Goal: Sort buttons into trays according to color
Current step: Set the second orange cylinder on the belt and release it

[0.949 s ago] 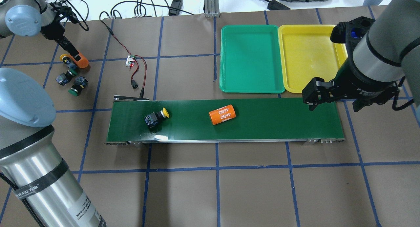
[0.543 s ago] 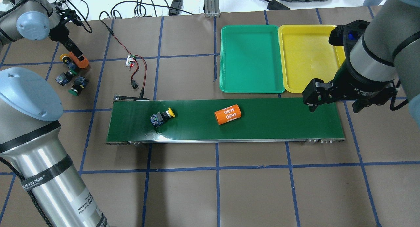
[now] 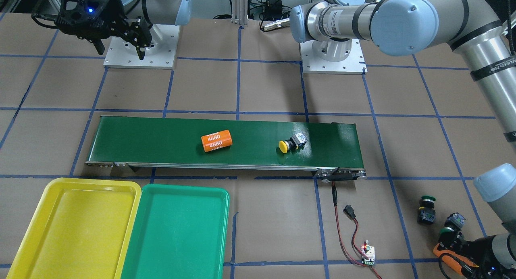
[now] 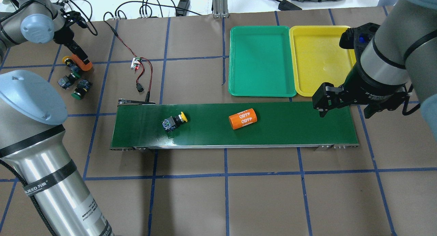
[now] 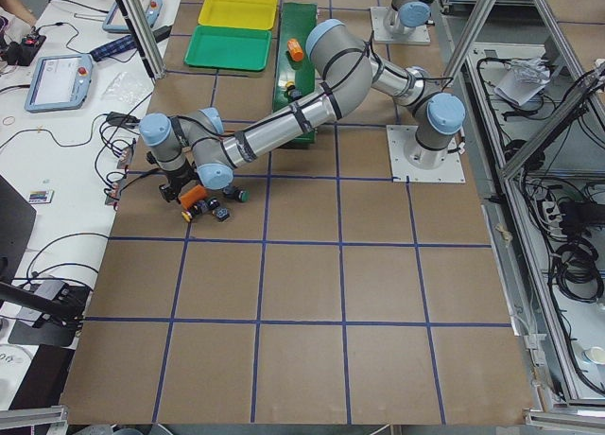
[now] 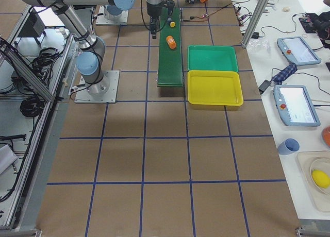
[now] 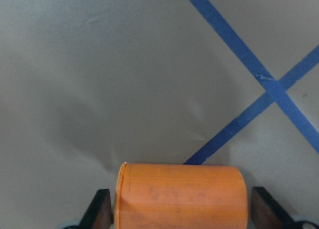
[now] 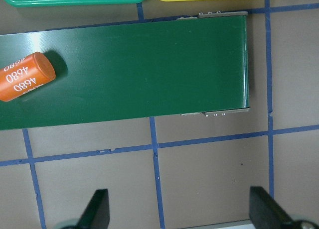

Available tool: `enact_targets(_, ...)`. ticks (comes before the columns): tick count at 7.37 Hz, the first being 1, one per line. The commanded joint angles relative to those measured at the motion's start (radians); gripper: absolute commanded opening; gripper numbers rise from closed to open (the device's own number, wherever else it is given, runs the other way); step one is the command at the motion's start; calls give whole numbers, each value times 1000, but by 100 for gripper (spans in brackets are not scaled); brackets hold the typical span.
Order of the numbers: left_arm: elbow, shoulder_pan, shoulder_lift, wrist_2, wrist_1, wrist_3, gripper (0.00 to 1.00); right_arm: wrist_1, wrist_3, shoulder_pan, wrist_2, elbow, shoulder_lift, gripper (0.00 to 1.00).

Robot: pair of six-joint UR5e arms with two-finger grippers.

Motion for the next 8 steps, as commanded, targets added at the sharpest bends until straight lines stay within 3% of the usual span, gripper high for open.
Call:
enact_targets(1,-2,1,-14,-4,-2,-8,96,0,-8,0,-6,3,0,100)
enact_targets(2,-1,-2,-13,1,-14,-44,20,-1,-11,-1,-6,3,0,100)
enact_targets(3,-1,-13,7,5,-31,-86,0,0,-6,-1,3,4,2,100)
enact_targets(6,-42,-98,158,-2,-364,-515,0,-3,111,2,10,9,2,100)
enact_targets(7,-92,-145,244,-13,-496,-640,0,-4,168,2,10,9,3,100)
enact_targets(8,-176,-180,328,-47,-551,-760,0,-4,194,3,10,9,5,100)
